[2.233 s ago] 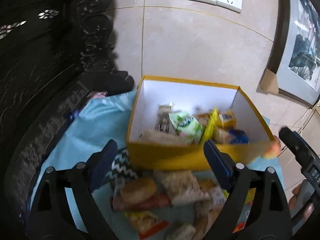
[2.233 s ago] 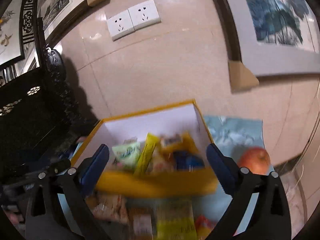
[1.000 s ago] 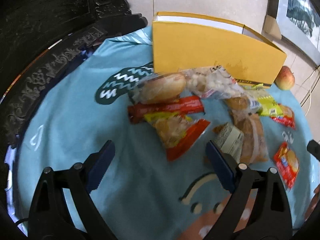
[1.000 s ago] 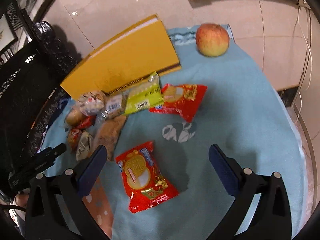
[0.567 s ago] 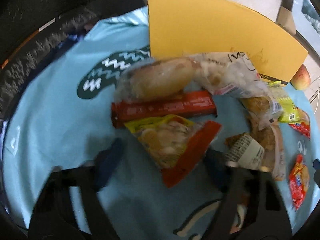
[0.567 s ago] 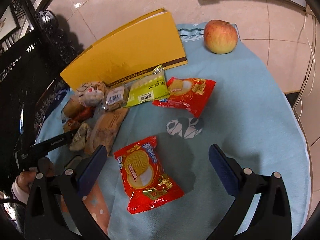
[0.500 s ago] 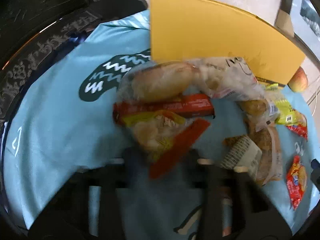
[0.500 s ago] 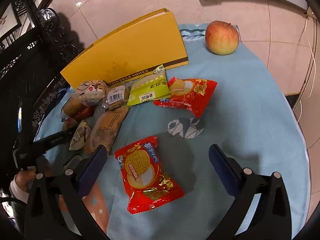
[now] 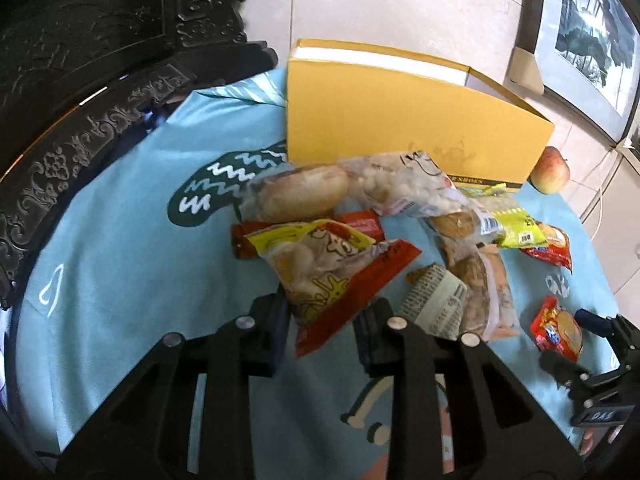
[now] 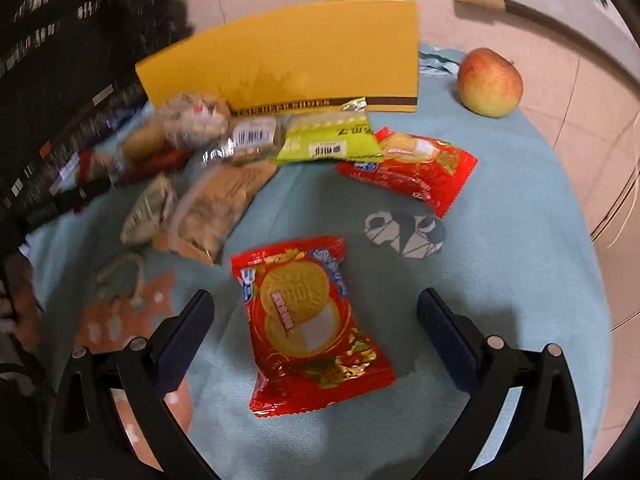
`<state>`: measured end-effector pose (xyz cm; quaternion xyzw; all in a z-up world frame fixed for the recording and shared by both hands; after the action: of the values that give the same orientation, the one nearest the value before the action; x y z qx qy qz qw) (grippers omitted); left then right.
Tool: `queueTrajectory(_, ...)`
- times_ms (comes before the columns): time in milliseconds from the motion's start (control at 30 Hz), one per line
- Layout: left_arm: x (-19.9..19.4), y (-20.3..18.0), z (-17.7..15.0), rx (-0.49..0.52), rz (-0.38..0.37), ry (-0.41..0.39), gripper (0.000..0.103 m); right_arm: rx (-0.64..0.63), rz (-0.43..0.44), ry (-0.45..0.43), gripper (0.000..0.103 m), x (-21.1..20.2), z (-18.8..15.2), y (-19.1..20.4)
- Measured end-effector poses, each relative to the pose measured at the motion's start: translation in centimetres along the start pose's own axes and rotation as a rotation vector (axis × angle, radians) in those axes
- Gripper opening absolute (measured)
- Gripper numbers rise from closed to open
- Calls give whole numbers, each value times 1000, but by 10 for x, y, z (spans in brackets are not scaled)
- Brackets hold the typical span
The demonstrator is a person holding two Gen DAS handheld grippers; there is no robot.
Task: Organize snacks
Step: 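Grasp the yellow-and-red snack bag with the left gripper while the right grasps the red biscuit pack, then lower both held snacks into the yellow box and open both grippers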
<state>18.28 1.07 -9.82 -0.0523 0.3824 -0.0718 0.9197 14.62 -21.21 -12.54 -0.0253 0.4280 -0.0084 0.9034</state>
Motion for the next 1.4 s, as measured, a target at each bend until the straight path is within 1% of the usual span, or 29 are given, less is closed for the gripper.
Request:
queueTrajectory(67, 0, -3, -1, 4, -8, 3, 28, -25, -36, 6, 100, 2, -1, 3)
queueTrajectory(100, 1, -3, -1, 9, -11, 4, 28, -42, -63, 5, 89, 2, -1, 4)
queueTrajectory(133, 1, -5, -2, 11, -13, 3, 28, -75, -102, -5, 74, 0, -1, 7)
queueTrajectory(167, 1, -6, -3, 13, -16, 2, 28, -80, -79, -8, 67, -1, -1, 10)
queueTrajectory(200, 1, -8, -3, 18, -20, 1, 28, -89, -81, -12, 54, -2, -1, 12)
queueTrajectory(233, 0, -9, -4, 22, -23, -1, 28, -90, -77, -8, 45, -3, -1, 12)
queueTrajectory(367, 1, -12, -5, 25, -35, 7, 28, -47, -73, -3, 45, -5, 1, 7)
queueTrajectory(467, -4, -11, -5, -4, -45, 22, 28, -11, -30, -26, 45, -17, 7, 6)
queueTrajectory(533, -14, -13, -5, -4, -63, 16, 28, 6, -4, -62, 45, -30, 13, 7)
queueTrajectory(633, -29, -17, -1, 14, -53, 2, 28, 6, 16, -132, 45, -50, 26, 11)
queueTrajectory(667, -34, -17, 1, 18, -50, -5, 28, 4, 26, -174, 45, -64, 33, 13)
queueTrajectory(833, -63, -23, 20, 16, -52, -40, 28, 14, 68, -283, 45, -106, 61, 15)
queueTrajectory(900, -77, -32, 33, 35, -62, -60, 28, 14, 78, -320, 45, -120, 73, 15)
queueTrajectory(967, -86, -41, 46, 53, -100, -69, 28, 16, 95, -337, 45, -126, 87, 14)
queueTrajectory(1000, -91, -46, 58, 59, -124, -74, 28, 21, 99, -341, 45, -127, 92, 13)
queueTrajectory(1067, -94, -51, 75, 56, -133, -90, 28, 38, 102, -354, 45, -125, 106, 9)
queueTrajectory(1133, -93, -54, 95, 39, -149, -88, 28, 54, 98, -369, 45, -122, 120, 6)
queueTrajectory(1233, -80, -55, 120, 16, -144, -80, 28, 90, 94, -404, 45, -118, 147, 0)
queueTrajectory(1267, -71, -52, 131, 1, -140, -79, 28, 109, 97, -431, 45, -115, 157, -2)
queueTrajectory(1300, -63, -51, 139, -13, -140, -78, 28, 126, 92, -450, 45, -111, 165, -3)
queueTrajectory(1400, -36, -48, 161, -37, -124, -70, 28, 189, 73, -470, 45, -90, 193, -13)
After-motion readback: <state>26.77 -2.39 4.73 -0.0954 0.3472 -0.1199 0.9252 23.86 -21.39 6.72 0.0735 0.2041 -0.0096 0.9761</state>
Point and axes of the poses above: each gripper's, at about its wrist camera, not at the fingertips, and x roughly the way its jaws point, y to its left, z to its top, the point moved 6 cm from there along x, roughly the way its jaws point, and after that the axes turned 7 degrees about -z, right-handed, at the moved point
